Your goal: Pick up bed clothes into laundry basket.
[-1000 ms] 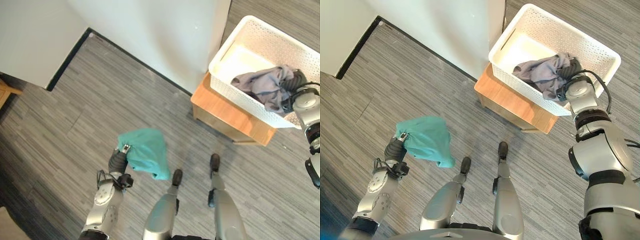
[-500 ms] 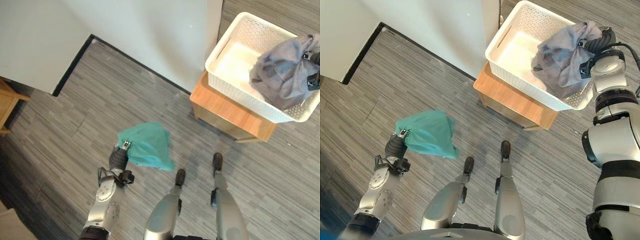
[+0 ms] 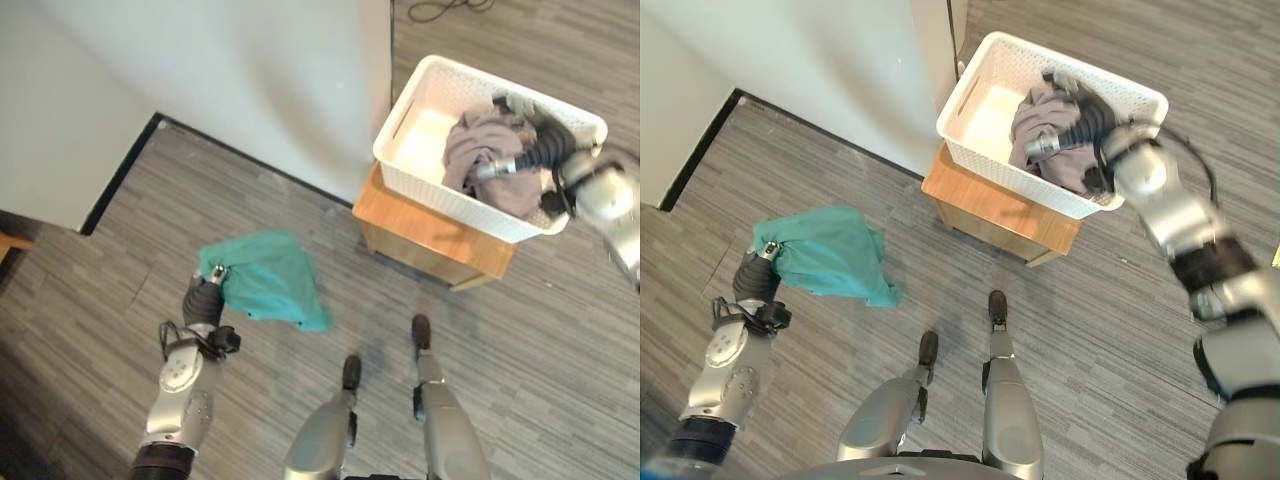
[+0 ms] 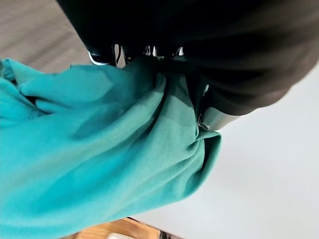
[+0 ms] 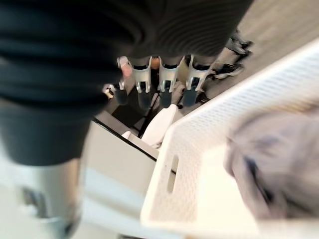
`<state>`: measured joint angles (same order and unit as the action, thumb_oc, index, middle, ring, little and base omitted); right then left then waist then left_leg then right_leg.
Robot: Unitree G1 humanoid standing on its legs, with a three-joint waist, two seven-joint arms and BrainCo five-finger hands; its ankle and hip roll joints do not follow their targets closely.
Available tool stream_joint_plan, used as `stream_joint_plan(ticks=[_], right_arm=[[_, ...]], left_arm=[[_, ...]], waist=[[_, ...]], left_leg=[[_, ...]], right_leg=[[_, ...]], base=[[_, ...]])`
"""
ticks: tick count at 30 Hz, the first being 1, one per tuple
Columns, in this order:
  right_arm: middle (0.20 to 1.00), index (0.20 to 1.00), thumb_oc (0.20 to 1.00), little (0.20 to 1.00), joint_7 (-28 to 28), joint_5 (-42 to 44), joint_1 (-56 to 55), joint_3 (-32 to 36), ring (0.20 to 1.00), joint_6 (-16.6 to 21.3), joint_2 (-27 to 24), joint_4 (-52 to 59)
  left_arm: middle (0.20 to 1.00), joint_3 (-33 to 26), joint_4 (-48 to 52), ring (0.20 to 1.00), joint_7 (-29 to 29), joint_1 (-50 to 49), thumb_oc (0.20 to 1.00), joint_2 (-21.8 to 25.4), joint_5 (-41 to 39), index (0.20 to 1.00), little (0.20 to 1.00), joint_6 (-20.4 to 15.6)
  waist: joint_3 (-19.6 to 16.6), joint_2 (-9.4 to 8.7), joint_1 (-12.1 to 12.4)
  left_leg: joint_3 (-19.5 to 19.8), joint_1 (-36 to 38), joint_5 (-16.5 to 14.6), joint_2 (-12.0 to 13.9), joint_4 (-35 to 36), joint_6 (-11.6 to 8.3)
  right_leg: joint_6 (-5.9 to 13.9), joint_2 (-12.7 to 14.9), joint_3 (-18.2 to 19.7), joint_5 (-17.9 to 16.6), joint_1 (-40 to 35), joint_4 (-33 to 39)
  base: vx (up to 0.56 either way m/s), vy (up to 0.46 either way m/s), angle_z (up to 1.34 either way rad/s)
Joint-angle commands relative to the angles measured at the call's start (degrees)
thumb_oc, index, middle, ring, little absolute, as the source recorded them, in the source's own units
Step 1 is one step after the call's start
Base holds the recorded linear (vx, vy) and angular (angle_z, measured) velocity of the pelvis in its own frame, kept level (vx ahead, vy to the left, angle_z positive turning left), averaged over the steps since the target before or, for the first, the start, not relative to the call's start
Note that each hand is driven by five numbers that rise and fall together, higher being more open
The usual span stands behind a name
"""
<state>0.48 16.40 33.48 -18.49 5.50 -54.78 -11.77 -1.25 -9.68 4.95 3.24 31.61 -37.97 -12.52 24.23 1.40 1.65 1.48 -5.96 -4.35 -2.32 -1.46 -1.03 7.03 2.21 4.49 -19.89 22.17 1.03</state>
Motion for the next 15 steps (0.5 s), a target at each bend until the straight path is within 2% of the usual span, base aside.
stream_joint_plan(ticks=[1, 2, 3, 4, 6, 8, 9, 10, 12, 14, 15], right_arm=[[1.000, 1.000, 1.000, 1.000, 2.06, 5.22, -3.50, 3.44, 1.000, 4.15, 2.21, 0.85], [1.000, 1.000, 1.000, 1.000, 2.06, 5.22, -3.50, 3.44, 1.000, 4.15, 2.21, 0.85], [1.000, 1.000, 1.000, 1.000, 3.59, 5.74, -12.19, 9.34, 1.000, 4.12, 3.17, 5.98], [1.000, 1.000, 1.000, 1.000, 3.58, 6.15, -15.64, 12.10, 1.000, 4.46, 4.44, 7.83], [1.000, 1.000, 1.000, 1.000, 2.64, 7.28, -21.08, 16.42, 1.000, 5.01, 6.54, 10.85], [1.000, 1.000, 1.000, 1.000, 2.73, 7.90, -26.06, 21.00, 1.000, 5.37, 8.20, 13.96], [1.000, 1.000, 1.000, 1.000, 2.63, 8.91, -27.70, 22.21, 1.000, 5.83, 9.74, 15.62], [1.000, 1.000, 1.000, 1.000, 2.64, 9.07, -28.52, 22.71, 1.000, 5.61, 10.96, 16.20], [1.000, 1.000, 1.000, 1.000, 2.48, 8.19, -31.02, 24.59, 1.000, 4.93, 10.20, 16.98], [1.000, 1.000, 1.000, 1.000, 2.41, 8.57, -32.12, 25.48, 1.000, 5.17, 9.80, 16.90], [1.000, 1.000, 1.000, 1.000, 2.41, 8.57, -32.16, 25.53, 1.000, 5.17, 9.82, 16.91]], left_arm=[[0.200, -1.22, 3.50, 0.200, -0.21, 5.64, 0.200, 5.12, 5.40, 0.200, 0.200, -5.43], [0.200, -1.22, 3.50, 0.200, -0.21, 5.64, 0.200, 5.12, 5.40, 0.200, 0.200, -5.43], [0.200, 0.58, 2.50, 0.200, -1.39, 10.32, 0.200, 8.61, 6.35, 0.200, 0.200, -5.55], [0.200, 1.72, 1.91, 0.200, -2.00, 12.35, 0.200, 10.13, 7.31, 0.200, 0.200, -5.33], [0.200, 5.59, 0.07, 0.200, -2.11, 20.20, 0.200, 13.20, 8.92, 0.200, 0.200, -4.72], [0.200, 7.65, -1.27, 0.200, -2.29, 23.97, 0.200, 13.98, 8.58, 0.200, 0.200, -4.82], [0.200, 8.86, -1.87, 0.200, -2.32, 26.61, 0.200, 14.63, 7.93, 0.200, 0.200, -4.78], [0.200, 10.22, -2.92, 0.200, -2.07, 28.89, 0.200, 15.32, 7.61, 0.200, 0.200, -4.74], [0.200, 13.02, -5.25, 0.200, -2.20, 33.72, 0.200, 17.05, 6.76, 0.200, 0.200, -4.15], [0.200, 15.86, -6.91, 0.200, -2.35, 37.17, 0.200, 18.25, 6.96, 0.200, 0.200, -4.03], [0.200, 15.95, -6.96, 0.200, -2.35, 37.27, 0.200, 18.24, 6.95, 0.200, 0.200, -4.05]], waist=[[-2.39, -0.39, -0.18], [-2.39, -0.39, -0.18], [-4.05, -1.07, -1.77], [-5.01, -1.26, -2.24], [-6.01, -1.07, -4.47], [-5.78, -1.75, -5.15], [-5.66, -1.97, -5.74], [-6.24, -2.10, -5.93], [-8.27, -2.01, -6.46], [-9.59, -1.40, -6.13], [-9.54, -1.44, -6.07]], left_leg=[[-1.81, 3.16, 3.48, 3.95, 2.93, -1.85], [-1.81, 3.16, 3.48, 3.95, 2.93, -1.85], [-1.81, 3.19, 2.99, 4.43, 0.81, -2.39], [-2.10, 3.62, 2.62, 4.91, -0.82, -2.93], [-2.70, 3.21, 4.43, 5.49, -9.11, -4.66], [-1.67, 0.20, 7.67, 5.05, -18.69, -5.91], [-0.69, -0.58, 8.29, 5.06, -20.90, -6.11], [-0.02, -0.97, 8.41, 4.80, -19.14, -5.80], [0.53, -2.97, 7.43, 4.47, -12.47, -5.33], [1.78, -2.90, 8.71, 3.23, -5.16, -4.67], [1.76, -2.77, 8.78, 3.21, -5.03, -4.67]], right_leg=[[0.85, 4.53, -13.37, 18.37, -6.23, -13.23], [0.85, 4.53, -13.37, 18.37, -6.23, -13.23], [0.46, 3.33, -10.54, 19.41, -8.11, -10.40], [-0.17, 2.87, -9.83, 19.84, -9.29, -9.49], [-1.41, 2.62, -9.93, 20.65, -12.31, -8.88], [-2.58, 3.42, -10.81, 21.03, -15.36, -8.07], [-3.00, 3.47, -10.27, 21.64, -16.17, -8.20], [-2.88, 3.66, -9.88, 21.81, -16.42, -7.87], [-2.23, 3.63, -7.72, 21.81, -18.63, -6.07], [-1.98, 2.59, -6.44, 21.82, -20.18, -4.38], [-1.98, 2.61, -6.42, 21.81, -20.26, -4.35]], base=[[0.00, -0.132, -1.26], [0.05, -0.218, -1.07], [0.09, -0.183, -0.43], [0.15, -0.220, -0.09], [0.13, -0.146, -0.01], [0.05, -0.129, 0.03], [0.04, -0.080, 0.26], [0.11, -0.033, -0.28], [0.20, 0.005, -0.53], [0.20, 0.024, -0.27], [0.17, 0.002, -0.53]])
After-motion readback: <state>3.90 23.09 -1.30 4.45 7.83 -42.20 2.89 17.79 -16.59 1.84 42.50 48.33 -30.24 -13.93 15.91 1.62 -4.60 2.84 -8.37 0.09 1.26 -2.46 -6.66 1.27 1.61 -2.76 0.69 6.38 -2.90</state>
